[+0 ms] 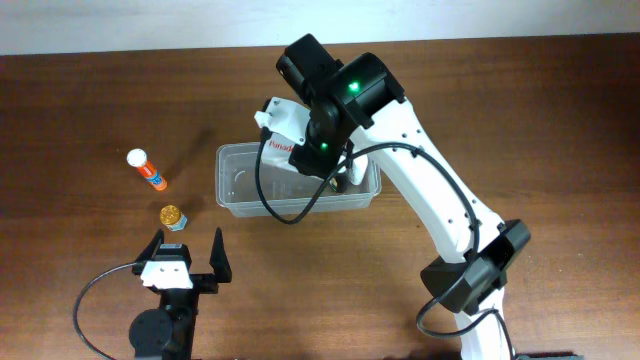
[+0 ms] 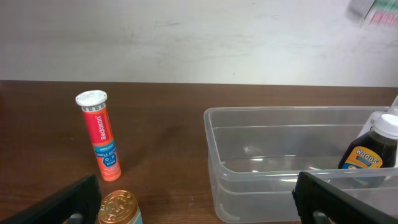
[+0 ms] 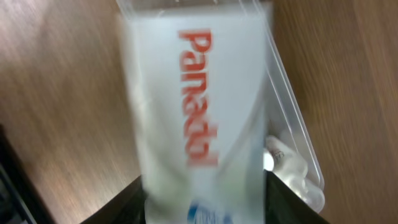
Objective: Pack container
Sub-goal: 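Lower the Panadol box into the container beside the bottles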
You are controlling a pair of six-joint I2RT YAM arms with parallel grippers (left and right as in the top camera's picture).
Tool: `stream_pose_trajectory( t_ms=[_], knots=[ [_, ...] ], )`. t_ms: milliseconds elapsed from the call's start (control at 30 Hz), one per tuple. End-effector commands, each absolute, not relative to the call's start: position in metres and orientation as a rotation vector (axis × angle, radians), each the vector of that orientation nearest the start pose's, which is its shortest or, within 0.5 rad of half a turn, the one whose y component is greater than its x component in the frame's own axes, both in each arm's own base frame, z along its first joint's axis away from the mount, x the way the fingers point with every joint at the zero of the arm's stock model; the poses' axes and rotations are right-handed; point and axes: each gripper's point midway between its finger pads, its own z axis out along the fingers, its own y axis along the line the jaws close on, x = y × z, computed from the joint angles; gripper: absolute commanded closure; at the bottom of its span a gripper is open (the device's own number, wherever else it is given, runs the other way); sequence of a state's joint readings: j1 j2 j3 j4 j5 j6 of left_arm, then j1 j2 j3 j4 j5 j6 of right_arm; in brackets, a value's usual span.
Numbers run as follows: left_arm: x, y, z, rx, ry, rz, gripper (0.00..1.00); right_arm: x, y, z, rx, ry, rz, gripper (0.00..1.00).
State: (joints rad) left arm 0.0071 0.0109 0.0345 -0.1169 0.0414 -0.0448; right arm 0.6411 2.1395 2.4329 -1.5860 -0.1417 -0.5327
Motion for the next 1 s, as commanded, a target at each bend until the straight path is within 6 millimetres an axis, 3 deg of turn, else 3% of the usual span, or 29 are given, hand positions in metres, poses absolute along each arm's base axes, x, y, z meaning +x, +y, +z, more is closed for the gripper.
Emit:
stream_pose_trajectory(
  t_ms=[0, 467, 767, 967],
  knots=[
    [0.244, -0.003, 0.157, -0.009, 1.665, -0.047, 0.01, 0.343, 0.303, 0.214, -1.699, 2.317, 0.33, 0.5],
    [0.244, -0.003, 0.157, -0.009, 1.665, -0.047, 0.01, 0.359, 0.318, 0.141, -1.779, 2.406, 0.359, 0.49],
    [0.244, -0.003, 0.157, -0.009, 1.665, -0.047, 0.01, 0.362, 0.316, 0.139, -1.763, 2.419, 0.368, 0.5],
    [0.244, -0.003, 0.157, -0.008, 1.665, -0.047, 0.01, 0.374, 0.314, 0.137, -1.611, 2.501, 0.374, 0.5]
  ],
)
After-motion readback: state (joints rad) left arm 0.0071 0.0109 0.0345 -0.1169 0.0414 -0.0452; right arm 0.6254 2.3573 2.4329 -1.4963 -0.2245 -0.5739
